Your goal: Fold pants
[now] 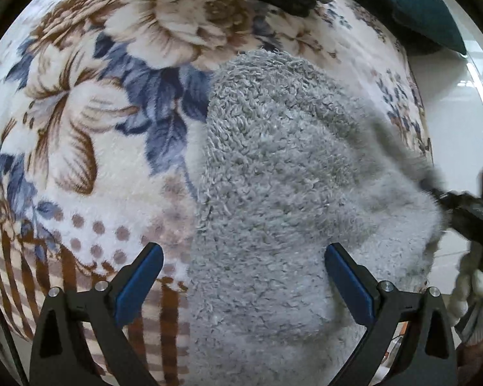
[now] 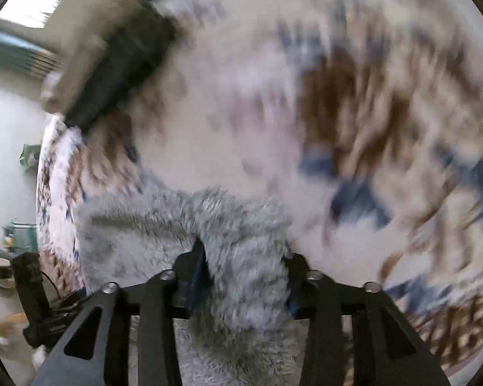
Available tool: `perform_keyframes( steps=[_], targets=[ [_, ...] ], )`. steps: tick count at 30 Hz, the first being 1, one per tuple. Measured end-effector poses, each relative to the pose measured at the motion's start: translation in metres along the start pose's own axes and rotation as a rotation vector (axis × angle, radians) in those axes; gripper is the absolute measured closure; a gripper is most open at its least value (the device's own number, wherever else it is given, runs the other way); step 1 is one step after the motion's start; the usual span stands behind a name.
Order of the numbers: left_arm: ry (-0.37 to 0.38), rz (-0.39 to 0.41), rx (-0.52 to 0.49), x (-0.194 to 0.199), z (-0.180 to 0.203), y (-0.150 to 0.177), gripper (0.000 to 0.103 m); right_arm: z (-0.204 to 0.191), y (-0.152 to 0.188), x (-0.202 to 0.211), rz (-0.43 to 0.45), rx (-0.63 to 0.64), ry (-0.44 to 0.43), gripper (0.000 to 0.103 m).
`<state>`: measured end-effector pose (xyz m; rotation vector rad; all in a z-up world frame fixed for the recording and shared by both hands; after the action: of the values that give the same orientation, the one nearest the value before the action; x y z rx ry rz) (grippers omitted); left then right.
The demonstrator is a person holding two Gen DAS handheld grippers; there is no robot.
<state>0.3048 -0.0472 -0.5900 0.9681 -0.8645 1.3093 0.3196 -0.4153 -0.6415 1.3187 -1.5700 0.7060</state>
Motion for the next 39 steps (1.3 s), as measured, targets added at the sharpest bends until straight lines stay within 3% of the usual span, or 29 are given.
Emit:
perform_keyframes(
  steps=[1,2,5,8,12,13,15,16,19,22,25,26,27,29,30,34,36,39],
  targets=[
    [0.001,-0.001,0.004,0.0,0.0,0.0,0.001,0.012,-0.001,-0.008,-0.057,-0.06,-0.053,0.044],
    [0.003,-0.001,0.009,0.001,-0.001,0.0,0.001,0.019,0.001,-0.005,-0.057,-0.1,-0.099,0.036],
    [-0.005,-0.001,0.019,0.007,-0.003,0.002,0.001,0.04,0.033,0.025,0.004,-0.18,-0.183,0.019],
    [-0.011,0.042,0.016,0.028,0.006,0.002,0.002,0.062,0.077,0.03,-0.008,-0.284,-0.273,0.019],
    [-0.022,0.07,-0.092,0.057,0.058,-0.023,0.002,0.081,0.119,-0.003,-0.076,-0.408,-0.365,0.019],
    [-0.03,0.059,-0.146,0.056,0.076,-0.034,0.002,0.082,0.123,-0.008,-0.08,-0.423,-0.378,0.022],
    [-0.066,0.017,-0.285,0.041,0.121,-0.062,0.002,0.08,0.13,-0.015,-0.036,-0.443,-0.405,0.041],
    [-0.073,-0.008,-0.329,0.033,0.133,-0.071,0.002,0.078,0.131,-0.018,-0.022,-0.446,-0.399,0.057],
    [-0.094,-0.136,-0.5,-0.011,0.183,-0.102,0.003,0.074,0.142,-0.021,0.008,-0.472,-0.43,0.058],
    [-0.131,-0.261,-0.656,-0.05,0.223,-0.115,0.01,0.071,0.146,-0.028,0.004,-0.472,-0.419,0.058],
    [-0.173,-0.373,-0.823,-0.077,0.253,-0.103,0.015,0.078,0.148,-0.032,-0.002,-0.485,-0.415,0.058],
    [-0.2,-0.385,-0.862,-0.082,0.259,-0.097,0.026,0.084,0.149,-0.031,-0.004,-0.484,-0.397,0.058],
    [-0.209,-0.399,-0.887,-0.085,0.263,-0.093,0.051,0.087,0.149,-0.028,-0.003,-0.482,-0.385,0.058],
    [-0.223,-0.41,-0.945,-0.09,0.271,-0.084,0.086,0.087,0.149,-0.028,-0.004,-0.478,-0.36,0.058],
    [-0.263,-0.393,-0.995,-0.091,0.275,-0.077,0.089,0.085,0.149,-0.026,-0.01,-0.472,-0.314,0.06],
    [-0.419,-0.276,-1.154,-0.091,0.292,-0.052,0.1,0.073,0.15,-0.018,-0.025,-0.43,-0.156,0.08],
    [-0.488,-0.217,-1.212,-0.09,0.295,-0.044,0.101,0.059,0.157,-0.01,-0.044,-0.362,-0.047,0.082],
    [-0.531,-0.209,-1.209,-0.095,0.291,-0.046,0.101,0.047,0.17,-0.01,-0.078,-0.292,0.028,0.082]
  ],
)
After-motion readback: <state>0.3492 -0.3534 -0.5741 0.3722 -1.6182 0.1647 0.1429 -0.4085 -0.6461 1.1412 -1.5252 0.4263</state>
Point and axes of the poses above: each gripper's, at about its wrist camera, not at the fingertips, and x roughly against the way its jaws point, z to its right, y to its underside, the point moved 1 cm from there along -x, roughly the way its jaws point, and after that the axes turned 8 degrees about -z, right-handed, at the moved point
